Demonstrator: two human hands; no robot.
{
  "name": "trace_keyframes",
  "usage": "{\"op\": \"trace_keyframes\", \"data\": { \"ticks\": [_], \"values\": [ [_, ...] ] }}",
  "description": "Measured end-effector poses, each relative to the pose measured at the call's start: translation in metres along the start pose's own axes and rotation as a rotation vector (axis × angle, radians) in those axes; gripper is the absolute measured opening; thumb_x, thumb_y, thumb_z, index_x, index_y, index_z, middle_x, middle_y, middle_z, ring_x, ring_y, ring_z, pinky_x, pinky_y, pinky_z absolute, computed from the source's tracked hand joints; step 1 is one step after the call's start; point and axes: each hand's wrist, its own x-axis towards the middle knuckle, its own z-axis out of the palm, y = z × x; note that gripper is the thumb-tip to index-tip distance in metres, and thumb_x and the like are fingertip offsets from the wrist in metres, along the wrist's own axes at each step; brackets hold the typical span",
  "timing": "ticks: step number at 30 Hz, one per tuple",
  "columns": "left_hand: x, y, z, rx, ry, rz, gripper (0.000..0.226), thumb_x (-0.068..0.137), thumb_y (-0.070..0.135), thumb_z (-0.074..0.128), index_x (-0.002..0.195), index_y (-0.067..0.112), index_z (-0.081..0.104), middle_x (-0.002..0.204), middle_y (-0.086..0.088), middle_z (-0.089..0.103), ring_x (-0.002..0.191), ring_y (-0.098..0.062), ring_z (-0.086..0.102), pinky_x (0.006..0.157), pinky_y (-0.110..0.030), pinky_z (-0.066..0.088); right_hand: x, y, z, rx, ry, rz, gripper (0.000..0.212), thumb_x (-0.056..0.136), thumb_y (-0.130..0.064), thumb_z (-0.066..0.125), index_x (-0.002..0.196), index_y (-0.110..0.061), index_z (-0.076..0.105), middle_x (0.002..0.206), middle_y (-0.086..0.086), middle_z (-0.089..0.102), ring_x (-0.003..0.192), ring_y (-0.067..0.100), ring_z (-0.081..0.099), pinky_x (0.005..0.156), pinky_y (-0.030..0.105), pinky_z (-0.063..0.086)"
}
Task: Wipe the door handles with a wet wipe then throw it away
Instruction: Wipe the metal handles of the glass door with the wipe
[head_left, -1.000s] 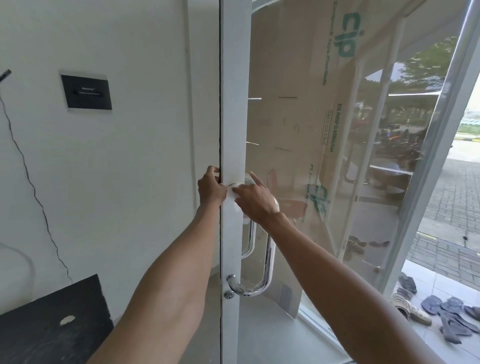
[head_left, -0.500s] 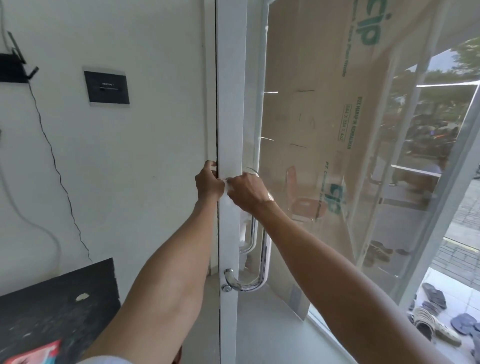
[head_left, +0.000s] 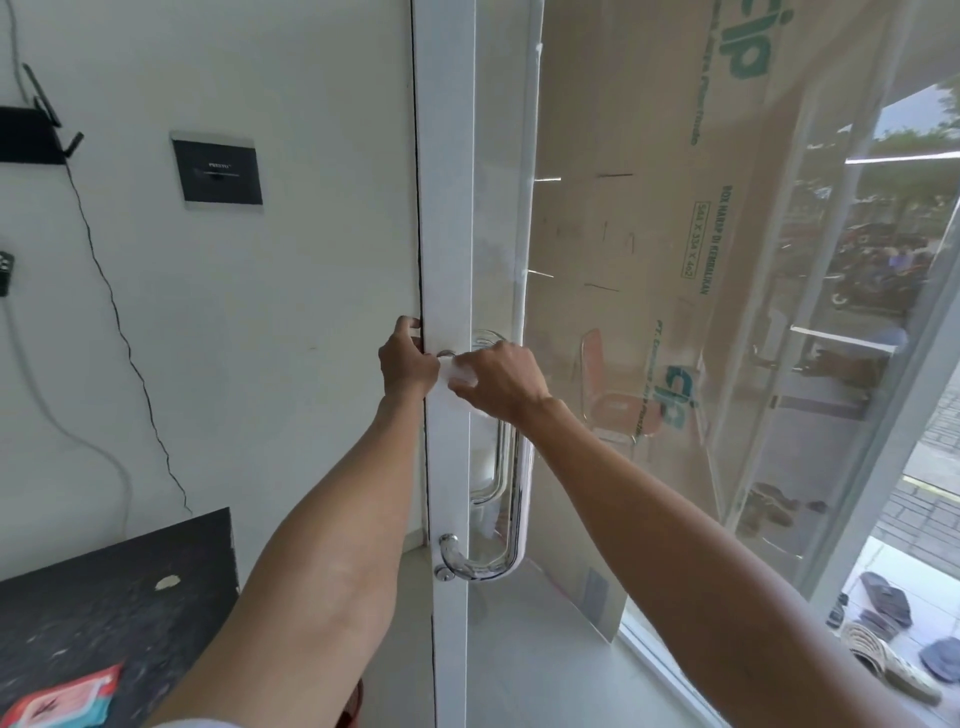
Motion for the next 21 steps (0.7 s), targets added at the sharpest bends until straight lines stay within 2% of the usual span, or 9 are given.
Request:
{"op": "trace_keyframes", "data": {
  "ticks": [3, 7, 10, 13, 16, 18, 21],
  "values": [
    [-0.002, 0.0, 0.003, -0.023, 0.004, -0.023, 0.04, 0.075, 0.005, 0.067, 0.114, 0.008, 0.058, 0.096, -0.012, 0.072, 0.087, -0.03, 0.066, 0.076, -0.028, 0.051, 0.015, -0.018, 0.003, -0.028, -0.057, 0.051, 0.021, 0.087, -0.026, 0.055, 0.092, -0.015, 0.07, 0.08, 0.013, 0.067, 0.079, 0.035, 0.065, 0.063, 0.034, 0.049],
    [-0.002, 0.0, 0.004, 0.022, -0.005, 0.001, 0.044, 0.077, 0.005, 0.069, 0.119, 0.005, 0.056, 0.102, -0.015, 0.07, 0.091, -0.032, 0.065, 0.078, -0.027, 0.047, 0.004, -0.012, 0.007, -0.031, -0.038, 0.004, 0.025, 0.091, -0.031, 0.058, 0.11, -0.017, 0.066, 0.091, 0.013, 0.069, 0.087, 0.034, 0.065, 0.064, 0.035, 0.043],
    [-0.009, 0.002, 0.008, 0.157, 0.046, 0.109, 0.051, 0.079, 0.006, 0.068, 0.127, 0.004, 0.05, 0.122, -0.022, 0.056, 0.104, -0.039, 0.058, 0.086, -0.039, 0.049, -0.017, 0.007, 0.004, 0.091, 0.038, -0.018, 0.033, 0.089, -0.037, 0.061, 0.121, -0.026, 0.064, 0.098, 0.01, 0.072, 0.095, 0.033, 0.064, 0.074, 0.039, 0.051],
    [-0.02, 0.002, 0.011, 0.351, 0.13, 0.273, 0.052, 0.079, 0.007, 0.068, 0.126, 0.007, 0.047, 0.127, -0.016, 0.049, 0.106, -0.039, 0.056, 0.077, -0.046, 0.053, -0.028, 0.019, -0.002, 0.136, 0.054, 0.0, 0.039, 0.087, -0.044, 0.063, 0.123, -0.029, 0.064, 0.105, 0.008, 0.072, 0.1, 0.03, 0.064, 0.08, 0.039, 0.051],
    [-0.024, 0.001, 0.005, 0.394, 0.113, 0.355, 0.039, 0.079, 0.006, 0.062, 0.117, 0.008, 0.054, 0.12, -0.012, 0.055, 0.098, -0.037, 0.059, 0.069, -0.041, 0.05, -0.023, 0.02, -0.009, 0.073, 0.04, -0.024, 0.035, 0.084, -0.045, 0.064, 0.114, -0.028, 0.069, 0.098, 0.008, 0.072, 0.096, 0.029, 0.064, 0.08, 0.035, 0.048],
    [-0.027, -0.001, -0.001, 0.45, 0.117, 0.454, 0.031, 0.081, 0.002, 0.06, 0.112, 0.007, 0.061, 0.118, -0.012, 0.057, 0.098, -0.034, 0.06, 0.069, -0.04, 0.053, -0.014, 0.012, -0.01, 0.0, 0.021, -0.044, 0.032, 0.083, -0.043, 0.064, 0.108, -0.025, 0.072, 0.093, 0.007, 0.074, 0.091, 0.03, 0.065, 0.085, 0.033, 0.047],
    [-0.036, -0.006, -0.002, 0.489, 0.019, 0.579, 0.031, 0.08, -0.006, 0.057, 0.105, 0.008, 0.067, 0.111, -0.009, 0.062, 0.096, -0.029, 0.062, 0.069, -0.036, 0.053, -0.004, -0.004, -0.004, -0.069, -0.004, -0.042, 0.019, 0.084, -0.029, 0.058, 0.086, -0.018, 0.073, 0.071, 0.008, 0.071, 0.068, 0.031, 0.064, 0.089, 0.038, 0.049]
  ]
}}
